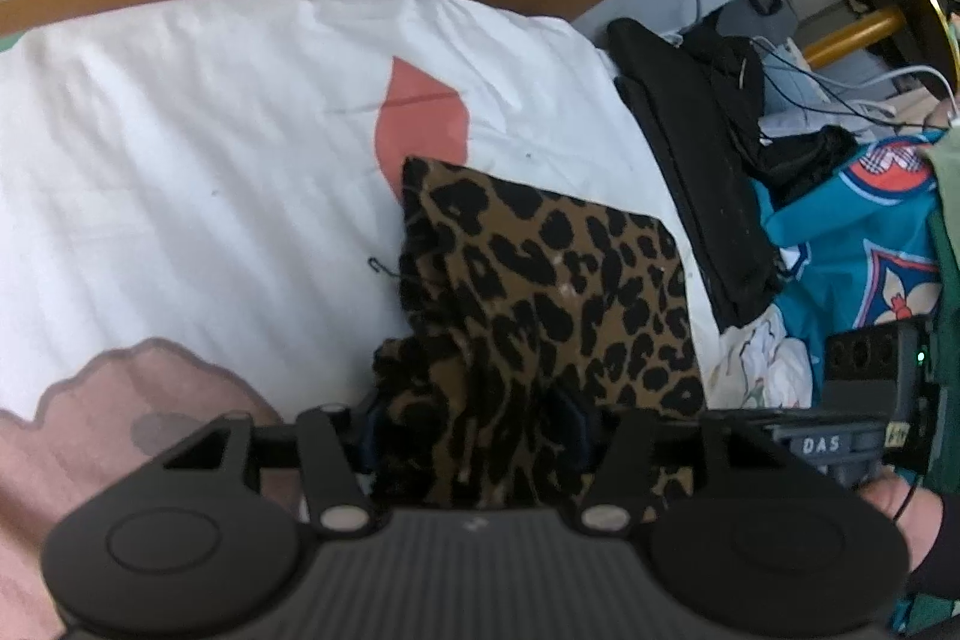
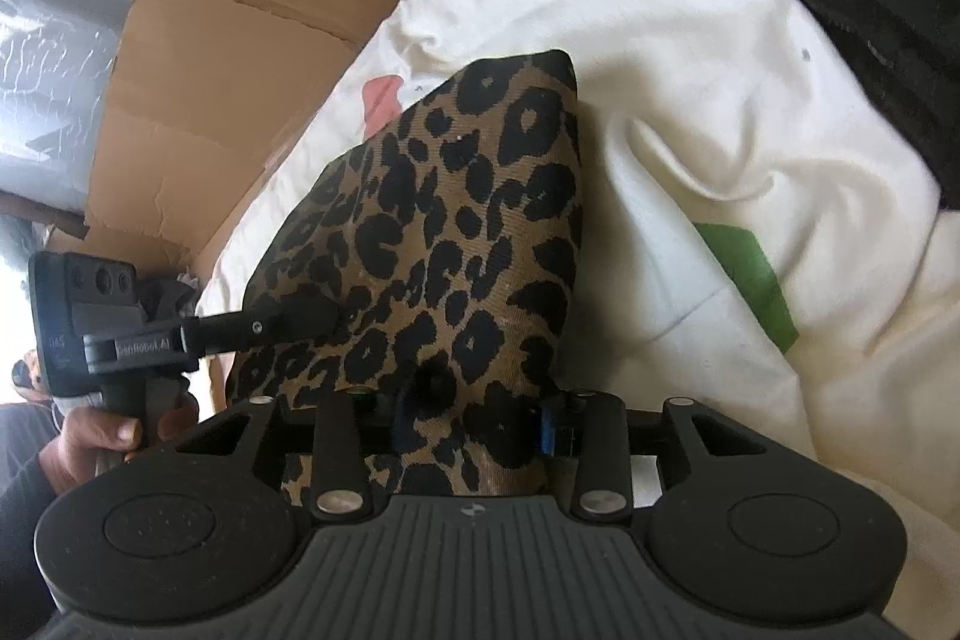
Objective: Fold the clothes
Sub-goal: 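Hold the trousers bundle with both tools and raise it off the duvet, then carry the held trousers with both tools toward the black bag beside the bed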
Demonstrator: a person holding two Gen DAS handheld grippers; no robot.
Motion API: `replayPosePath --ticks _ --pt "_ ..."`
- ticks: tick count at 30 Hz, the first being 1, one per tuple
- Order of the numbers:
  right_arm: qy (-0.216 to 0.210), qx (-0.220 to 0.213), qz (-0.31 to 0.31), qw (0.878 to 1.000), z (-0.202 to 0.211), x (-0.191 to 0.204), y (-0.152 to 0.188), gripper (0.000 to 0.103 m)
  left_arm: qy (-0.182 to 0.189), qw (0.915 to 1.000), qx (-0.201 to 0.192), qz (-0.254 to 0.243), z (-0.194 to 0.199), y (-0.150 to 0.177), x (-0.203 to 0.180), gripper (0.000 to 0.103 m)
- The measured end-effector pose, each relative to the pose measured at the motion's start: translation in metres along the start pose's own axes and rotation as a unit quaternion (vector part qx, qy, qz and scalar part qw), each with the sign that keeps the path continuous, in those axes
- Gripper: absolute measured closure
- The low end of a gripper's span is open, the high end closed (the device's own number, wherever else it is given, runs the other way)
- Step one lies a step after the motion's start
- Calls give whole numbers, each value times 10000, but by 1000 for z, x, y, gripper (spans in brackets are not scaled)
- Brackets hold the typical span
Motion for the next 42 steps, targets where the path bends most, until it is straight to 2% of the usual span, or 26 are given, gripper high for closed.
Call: replayPosePath --ticks 2,4,8,12,21,35,42 --pt "68 24 144 9999 -1 5 0 70 -83 10000 -41 -17 1 0 0 64" --pt "147 33 301 9994 0 11 -1 87 -168 9998 -100 -96 4 2 -5 69" --pt "297 -19 465 9985 2 22 -3 95 -337 9991 -215 -157 12 4 -15 73" --pt "472 -119 639 9968 4 31 0 97 -642 9970 -428 -112 20 8 -24 74" --pt "531 -217 968 9936 31 65 2 98 -1156 9896 -858 -19 59 16 -59 75" --pt "267 -396 1835 9819 105 157 9 98 -1738 9710 -1605 349 163 38 -140 75" --pt "167 -638 2139 9746 162 202 16 98 -1754 9623 -2037 413 220 49 -196 75"
Point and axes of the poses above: each gripper's, at about its wrist camera, not at the fingertips, and z roughly against the way its jaws point, x to its left, y to its underside, the point moved 5 cm from there along -z, roughly the way its jaws point, and after that the axes turned 1 degree about x, right-handed, at the moved point
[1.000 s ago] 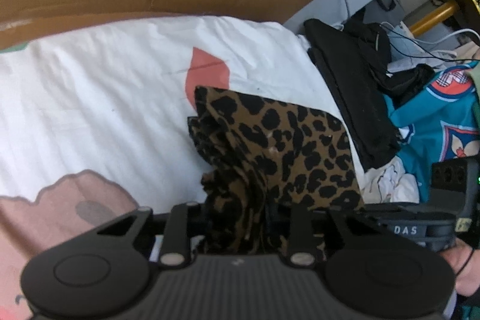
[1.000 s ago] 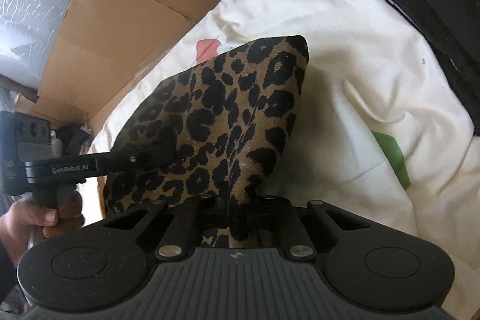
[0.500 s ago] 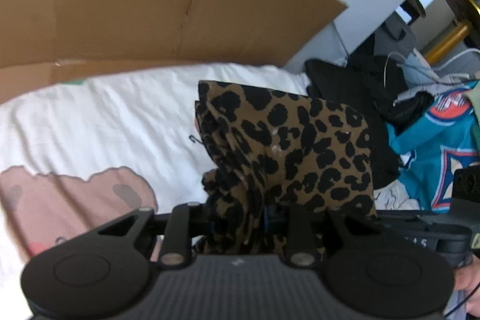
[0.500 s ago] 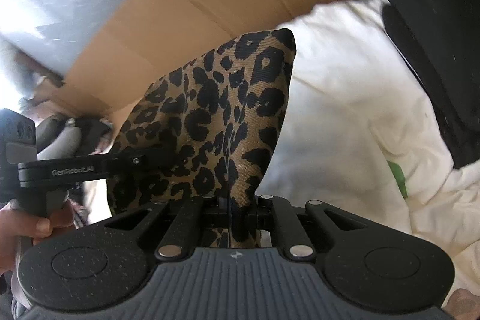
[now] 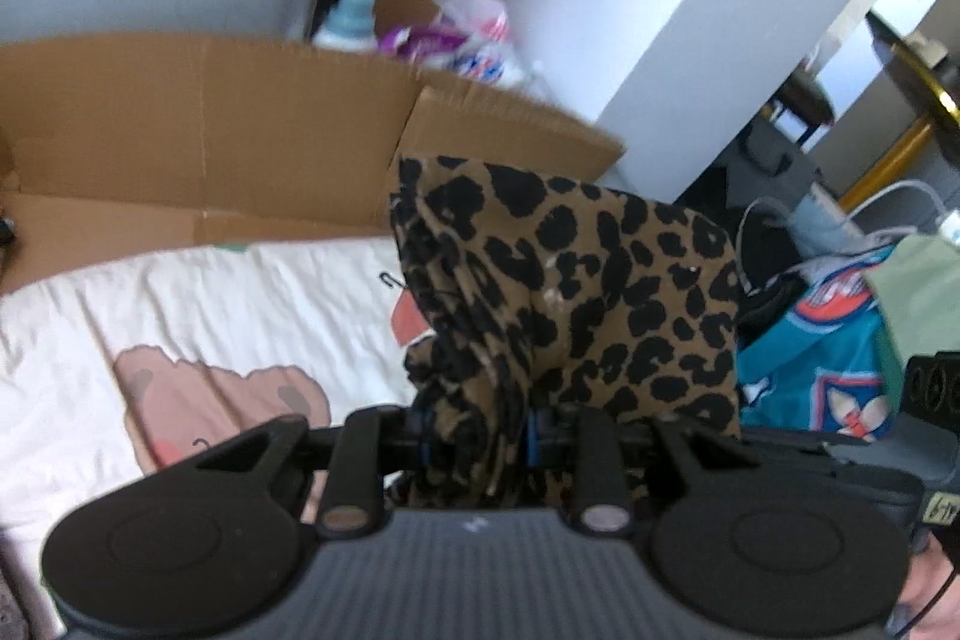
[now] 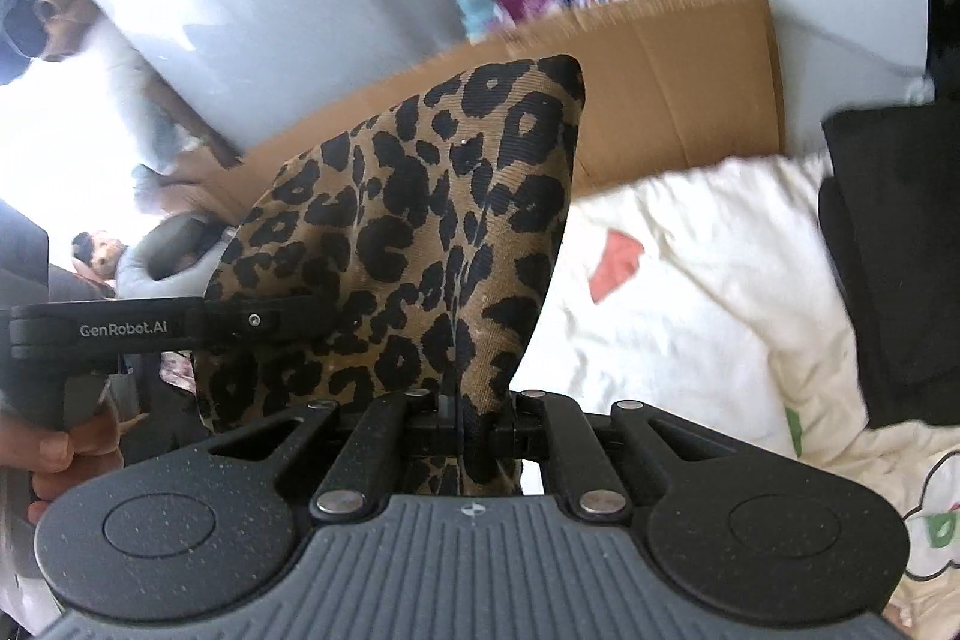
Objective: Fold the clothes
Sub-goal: 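Carry the held trousers with both tools toward the black bag beside the bed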
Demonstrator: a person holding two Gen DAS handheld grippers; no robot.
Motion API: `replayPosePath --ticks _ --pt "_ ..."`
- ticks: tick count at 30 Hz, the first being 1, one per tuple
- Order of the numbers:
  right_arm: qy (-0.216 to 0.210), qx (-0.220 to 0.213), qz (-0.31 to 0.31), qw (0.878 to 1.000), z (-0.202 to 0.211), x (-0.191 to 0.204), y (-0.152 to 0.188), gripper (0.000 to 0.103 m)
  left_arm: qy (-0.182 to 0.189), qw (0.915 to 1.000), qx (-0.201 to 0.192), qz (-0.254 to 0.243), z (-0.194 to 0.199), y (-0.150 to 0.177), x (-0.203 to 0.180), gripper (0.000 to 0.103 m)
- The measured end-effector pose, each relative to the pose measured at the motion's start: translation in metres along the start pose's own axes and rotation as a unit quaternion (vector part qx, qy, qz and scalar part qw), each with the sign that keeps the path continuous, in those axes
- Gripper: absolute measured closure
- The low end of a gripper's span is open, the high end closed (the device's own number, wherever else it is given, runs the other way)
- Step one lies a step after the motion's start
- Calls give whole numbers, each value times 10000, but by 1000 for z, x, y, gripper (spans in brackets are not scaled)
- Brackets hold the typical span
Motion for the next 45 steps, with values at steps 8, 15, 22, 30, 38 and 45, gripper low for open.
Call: replayPosePath --ticks 8,15,22,30,38,45 --pt "-112 -368 353 9986 73 54 -28 98 0 9983 -572 48 85 -16 -33 75" --pt "-193 -614 899 9939 140 112 -55 98 -84 9953 -963 -41 158 -38 -66 75" --pt "-193 -909 1381 9861 214 163 -79 98 -47 9913 -1314 -110 226 -59 -108 75" --pt "-110 -1273 1659 9778 293 190 -95 98 96 9862 -1630 -263 272 -64 -163 75" --pt "72 -1556 1772 9718 362 186 -101 98 313 9808 -1861 -500 298 -58 -225 75" --pt "220 -1708 1748 9694 404 172 -98 98 448 9786 -1910 -627 301 -53 -266 76"
Point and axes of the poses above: each gripper's, at about its wrist camera, not at the fingertips, and z roughly against the way its jaws point, x to its left, y to its underside, the point moved 5 cm from there along -z, roughly the way its jaws point, and after that the axes turned 1 degree about x, right-handed, at the moved point
